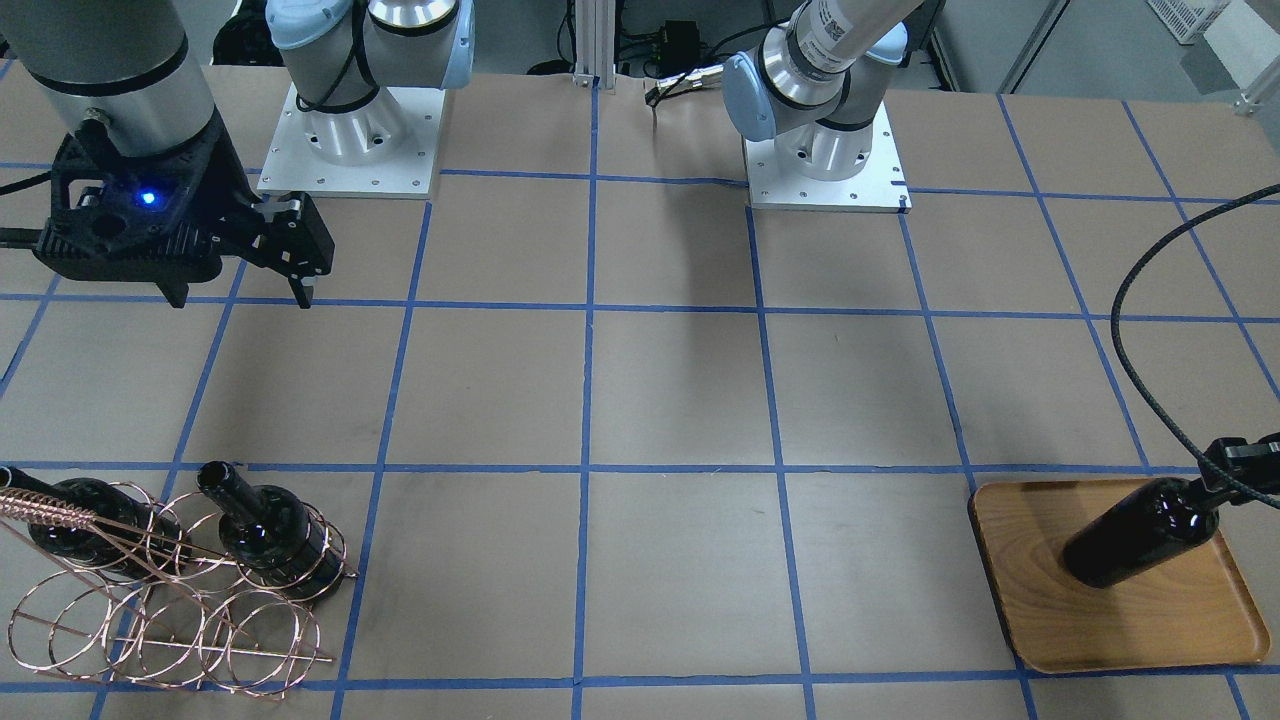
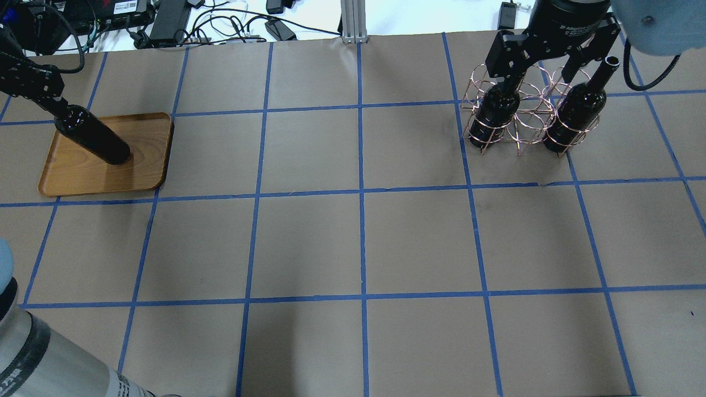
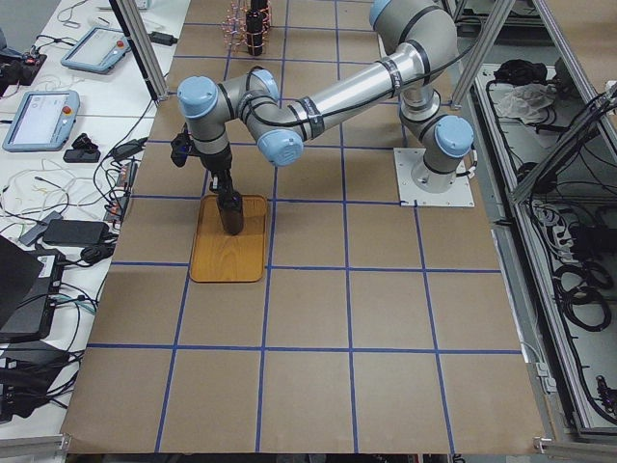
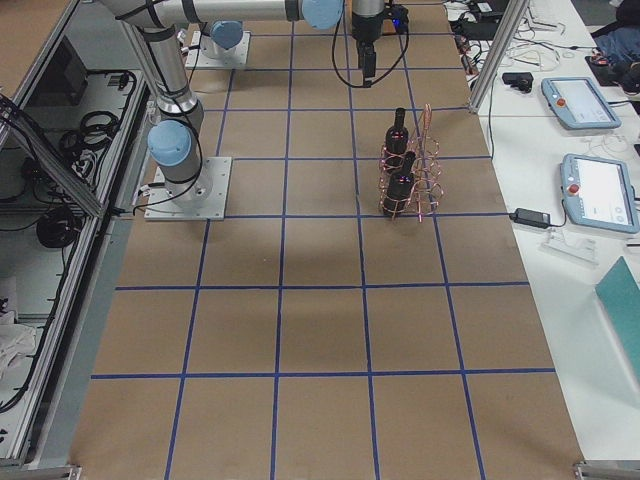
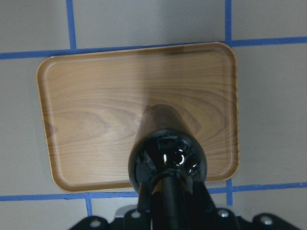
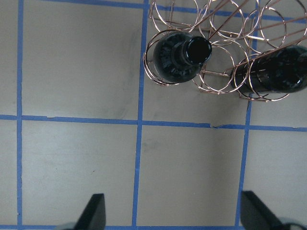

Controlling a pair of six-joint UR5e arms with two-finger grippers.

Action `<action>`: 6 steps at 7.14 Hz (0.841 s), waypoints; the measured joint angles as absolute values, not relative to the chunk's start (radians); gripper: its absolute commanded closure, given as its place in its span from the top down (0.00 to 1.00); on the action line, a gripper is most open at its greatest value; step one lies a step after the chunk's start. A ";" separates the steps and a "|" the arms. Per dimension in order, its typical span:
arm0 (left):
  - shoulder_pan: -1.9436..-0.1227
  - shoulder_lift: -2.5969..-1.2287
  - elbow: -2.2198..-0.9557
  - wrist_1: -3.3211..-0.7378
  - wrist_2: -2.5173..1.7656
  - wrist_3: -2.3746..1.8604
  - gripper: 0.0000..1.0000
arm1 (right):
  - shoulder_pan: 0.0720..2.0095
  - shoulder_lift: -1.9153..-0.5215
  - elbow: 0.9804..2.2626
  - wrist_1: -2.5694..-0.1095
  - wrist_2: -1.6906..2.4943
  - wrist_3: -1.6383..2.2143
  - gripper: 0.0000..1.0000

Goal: Take wine from basket and place on tray
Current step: 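Lower the bottle onto the wooden tray and open the left gripper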

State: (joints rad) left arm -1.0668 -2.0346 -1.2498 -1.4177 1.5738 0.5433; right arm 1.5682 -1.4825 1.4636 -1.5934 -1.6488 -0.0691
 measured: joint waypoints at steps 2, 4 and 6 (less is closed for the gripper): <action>-1.064 -2.038 -1.255 -1.415 1.558 0.547 0.98 | 1.569 -1.480 1.476 -1.568 -1.639 -0.060 1.00; -1.063 -2.025 -1.256 -1.413 1.551 0.550 1.00 | 1.569 -1.483 1.479 -1.565 -1.623 -0.056 1.00; -1.072 -1.971 -1.257 -1.442 1.541 0.548 1.00 | 1.569 -1.486 1.479 -1.560 -1.579 -0.055 1.00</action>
